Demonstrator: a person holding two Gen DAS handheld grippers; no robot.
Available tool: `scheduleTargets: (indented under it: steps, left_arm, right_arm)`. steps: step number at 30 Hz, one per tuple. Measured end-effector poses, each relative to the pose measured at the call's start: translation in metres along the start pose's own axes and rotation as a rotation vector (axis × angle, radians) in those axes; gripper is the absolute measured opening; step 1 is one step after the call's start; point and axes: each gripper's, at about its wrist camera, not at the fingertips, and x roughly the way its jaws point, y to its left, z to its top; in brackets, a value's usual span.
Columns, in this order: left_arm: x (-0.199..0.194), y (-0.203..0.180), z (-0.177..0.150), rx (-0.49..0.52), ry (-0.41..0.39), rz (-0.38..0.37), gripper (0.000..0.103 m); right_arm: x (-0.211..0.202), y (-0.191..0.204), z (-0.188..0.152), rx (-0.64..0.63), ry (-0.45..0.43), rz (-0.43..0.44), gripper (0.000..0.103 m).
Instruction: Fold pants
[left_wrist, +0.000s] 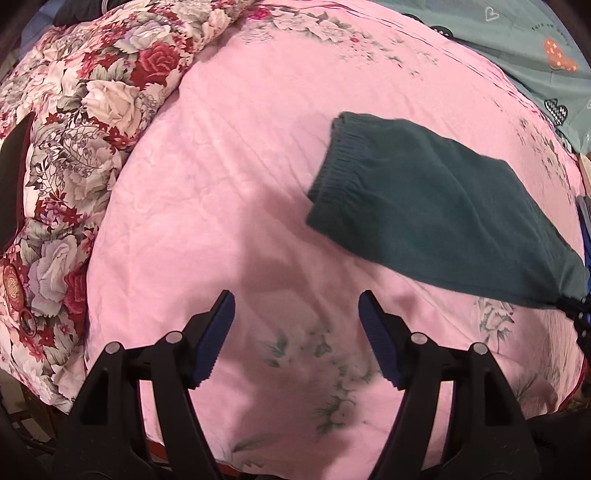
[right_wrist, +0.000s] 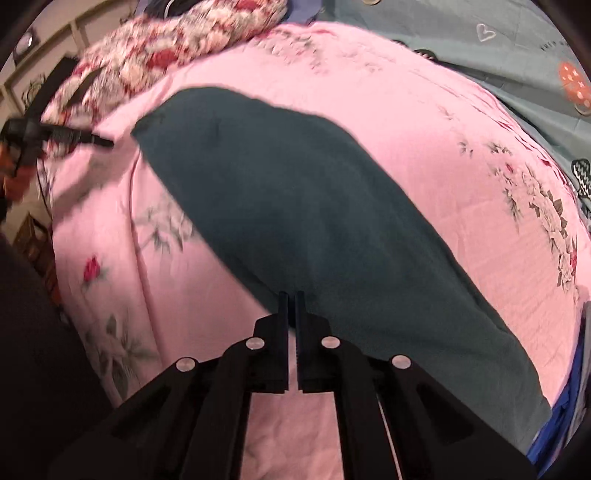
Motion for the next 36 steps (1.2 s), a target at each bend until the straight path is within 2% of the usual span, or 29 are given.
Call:
scheduleTargets:
  steps: [1, 3, 4, 5, 6, 7, 10, 12, 15, 18, 22, 23, 24, 26, 27, 30, 33, 35, 36]
  left_arm:
    - [0.002, 0.003, 0.002, -0.004, 0.001, -0.002, 0.071]
    - [0.002, 0.012, 0.006, -0.01, -0.007, -0.008, 0.071]
    - [0.002, 0.015, 0.007, -0.011, -0.013, -0.009, 0.071]
    - [0.001, 0.021, 0.009, -0.018, -0.022, -0.011, 0.072]
    - [0.001, 0.028, 0.012, -0.03, -0.029, -0.013, 0.072]
    - [0.001, 0.032, 0.013, -0.038, -0.031, -0.014, 0.072]
    - [0.001, 0.05, 0.017, -0.07, -0.04, -0.03, 0.072]
    - [0.0, 0.064, 0.019, -0.085, -0.046, -0.038, 0.072]
    - [-0.004, 0.081, 0.017, -0.107, -0.054, -0.04, 0.072]
    - [-0.008, 0.097, 0.014, -0.136, -0.065, -0.057, 0.073]
    - [-0.01, 0.115, 0.009, -0.162, -0.066, -0.077, 0.074]
    - [-0.011, 0.117, 0.01, -0.16, -0.068, -0.08, 0.074]
    - [-0.011, 0.117, 0.012, -0.155, -0.074, -0.083, 0.074]
    - [-0.014, 0.117, 0.018, -0.135, -0.092, -0.101, 0.074]
    - [-0.015, 0.115, 0.021, -0.126, -0.1, -0.115, 0.074]
    - [-0.015, 0.105, 0.04, -0.085, -0.123, -0.196, 0.074]
    - [-0.004, 0.089, 0.069, -0.047, -0.127, -0.344, 0.074]
    - [0.013, 0.078, 0.084, -0.04, -0.089, -0.446, 0.071]
    - [0.027, 0.071, 0.092, -0.047, -0.041, -0.498, 0.071]
  right_arm:
    - [0.006, 0.0, 0.0, 0.004, 0.027, -0.029, 0.004]
    - [-0.004, 0.004, 0.013, 0.038, 0.006, -0.055, 0.011]
    - [-0.012, 0.009, 0.022, 0.043, -0.033, -0.048, 0.022]
    - [-0.023, 0.018, 0.034, 0.039, -0.096, -0.054, 0.04]
    - [-0.034, 0.033, 0.052, 0.027, -0.188, -0.075, 0.049]
    - [-0.038, 0.046, 0.065, 0.007, -0.241, -0.064, 0.055]
    - [-0.026, 0.088, 0.114, -0.064, -0.318, 0.019, 0.055]
    - [-0.002, 0.125, 0.147, -0.147, -0.334, 0.061, 0.055]
    - [0.034, 0.159, 0.173, -0.246, -0.305, 0.062, 0.055]
    - [0.072, 0.177, 0.191, -0.269, -0.219, 0.069, 0.055]
    - [0.107, 0.175, 0.199, -0.195, -0.127, 0.069, 0.054]
    - [0.111, 0.166, 0.202, -0.133, -0.107, 0.107, 0.044]
    - [0.113, 0.155, 0.205, -0.054, -0.096, 0.155, 0.04]
    - [0.115, 0.128, 0.211, 0.13, -0.059, 0.259, 0.014]
    - [0.115, 0.114, 0.212, 0.198, -0.052, 0.291, 0.013]
    - [0.111, 0.096, 0.21, 0.302, -0.042, 0.341, 0.01]
    - [0.103, 0.098, 0.212, 0.285, -0.048, 0.303, 0.01]
    - [0.102, 0.105, 0.214, 0.27, -0.047, 0.295, 0.01]
    - [0.103, 0.107, 0.215, 0.265, -0.048, 0.292, 0.01]
